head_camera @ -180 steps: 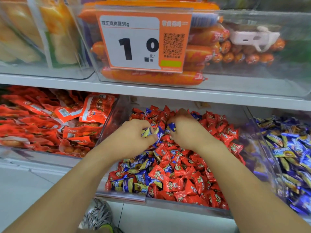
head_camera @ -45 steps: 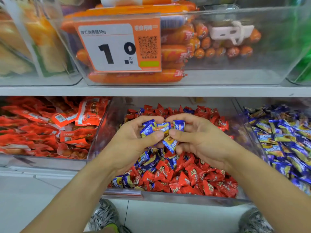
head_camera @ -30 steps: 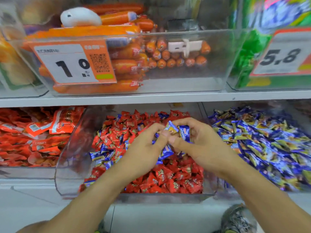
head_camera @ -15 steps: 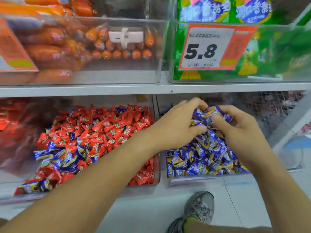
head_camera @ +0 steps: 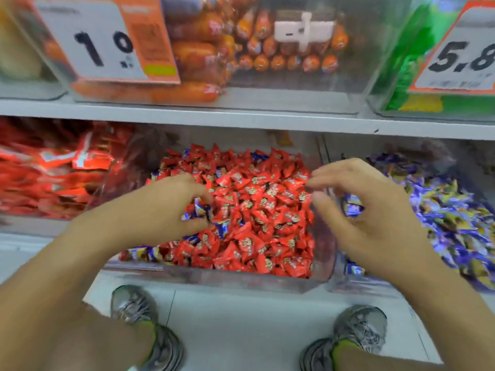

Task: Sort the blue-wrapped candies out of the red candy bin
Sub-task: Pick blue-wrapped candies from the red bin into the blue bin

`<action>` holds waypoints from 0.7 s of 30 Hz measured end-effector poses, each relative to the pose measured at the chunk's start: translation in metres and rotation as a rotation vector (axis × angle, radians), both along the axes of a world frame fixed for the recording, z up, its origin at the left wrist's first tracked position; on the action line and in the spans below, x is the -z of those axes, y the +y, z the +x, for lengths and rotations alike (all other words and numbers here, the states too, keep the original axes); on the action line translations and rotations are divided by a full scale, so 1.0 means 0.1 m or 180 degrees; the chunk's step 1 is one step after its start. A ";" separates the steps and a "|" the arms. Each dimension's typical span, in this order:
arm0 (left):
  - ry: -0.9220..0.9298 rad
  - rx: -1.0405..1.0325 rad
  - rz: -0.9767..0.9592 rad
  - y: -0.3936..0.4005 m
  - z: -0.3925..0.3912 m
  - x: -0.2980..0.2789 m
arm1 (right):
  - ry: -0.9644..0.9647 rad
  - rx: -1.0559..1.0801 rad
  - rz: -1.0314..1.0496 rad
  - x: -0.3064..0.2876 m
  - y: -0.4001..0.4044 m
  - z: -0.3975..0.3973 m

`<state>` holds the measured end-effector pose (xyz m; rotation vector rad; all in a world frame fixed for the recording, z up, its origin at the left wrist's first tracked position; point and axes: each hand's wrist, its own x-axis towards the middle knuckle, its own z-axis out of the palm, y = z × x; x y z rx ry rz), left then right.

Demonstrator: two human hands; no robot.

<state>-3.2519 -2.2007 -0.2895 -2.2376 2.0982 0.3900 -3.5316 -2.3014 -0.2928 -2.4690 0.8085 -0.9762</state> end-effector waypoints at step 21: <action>0.0629 -0.0263 0.0071 0.08 0.46 0.52 | 0.2497 -0.1162 0.0273 0.48 0.13 1.78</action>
